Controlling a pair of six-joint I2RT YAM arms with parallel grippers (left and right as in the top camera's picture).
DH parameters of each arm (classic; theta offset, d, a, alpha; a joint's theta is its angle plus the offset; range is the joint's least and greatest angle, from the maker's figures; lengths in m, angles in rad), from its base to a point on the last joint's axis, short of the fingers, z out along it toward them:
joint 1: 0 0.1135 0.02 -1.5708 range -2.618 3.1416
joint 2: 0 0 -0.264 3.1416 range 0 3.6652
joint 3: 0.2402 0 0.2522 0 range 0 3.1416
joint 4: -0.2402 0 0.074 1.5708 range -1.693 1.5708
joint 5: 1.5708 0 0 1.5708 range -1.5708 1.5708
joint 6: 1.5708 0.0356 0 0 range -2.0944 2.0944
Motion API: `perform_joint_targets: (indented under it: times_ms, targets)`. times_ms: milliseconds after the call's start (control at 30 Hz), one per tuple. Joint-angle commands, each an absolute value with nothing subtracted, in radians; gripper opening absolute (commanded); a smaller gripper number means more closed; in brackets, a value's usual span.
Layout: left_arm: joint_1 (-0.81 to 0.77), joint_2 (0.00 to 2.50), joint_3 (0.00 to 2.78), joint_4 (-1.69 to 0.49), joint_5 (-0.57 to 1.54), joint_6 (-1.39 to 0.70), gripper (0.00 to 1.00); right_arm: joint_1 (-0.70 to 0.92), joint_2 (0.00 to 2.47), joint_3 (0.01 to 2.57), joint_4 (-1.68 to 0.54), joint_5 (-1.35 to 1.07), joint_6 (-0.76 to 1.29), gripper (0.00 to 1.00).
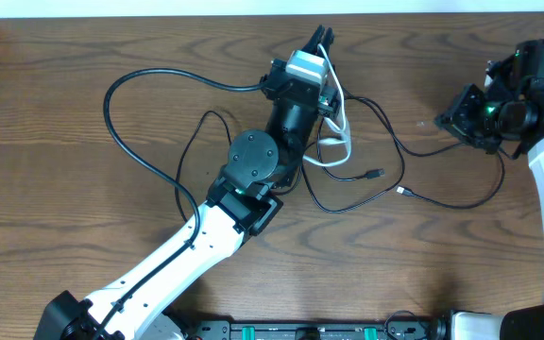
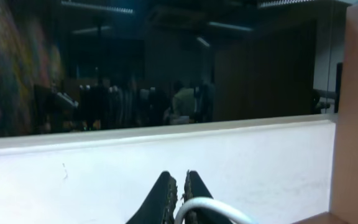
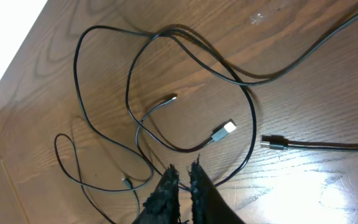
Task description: Untangle cables
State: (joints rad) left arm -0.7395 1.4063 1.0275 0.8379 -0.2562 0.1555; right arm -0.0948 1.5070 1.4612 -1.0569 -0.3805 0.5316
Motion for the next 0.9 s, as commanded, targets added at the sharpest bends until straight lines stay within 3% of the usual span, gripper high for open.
perform_joint_targets:
  times_ms: [0,333,600,867]
  targets:
    - [-0.731,1.391,1.034,0.829,-0.244,0.153,0.08,-0.091,1.510,1.468,-1.055,-0.376,0.514,0.08]
    - [-0.624,1.391,1.034,0.521,-0.468,0.216,0.08,-0.091,1.510,1.468,-1.073,-0.376,0.514,0.04]
    - [-0.331,1.391,1.034,0.156,-0.649,0.216,0.07,-0.091,1.510,1.468,-1.078,-0.377,0.515,0.04]
    - [-0.007,1.391,1.034,-0.106,-0.652,0.141,0.08,-0.091,1.510,1.468,-1.078,-0.377,0.515,0.04]
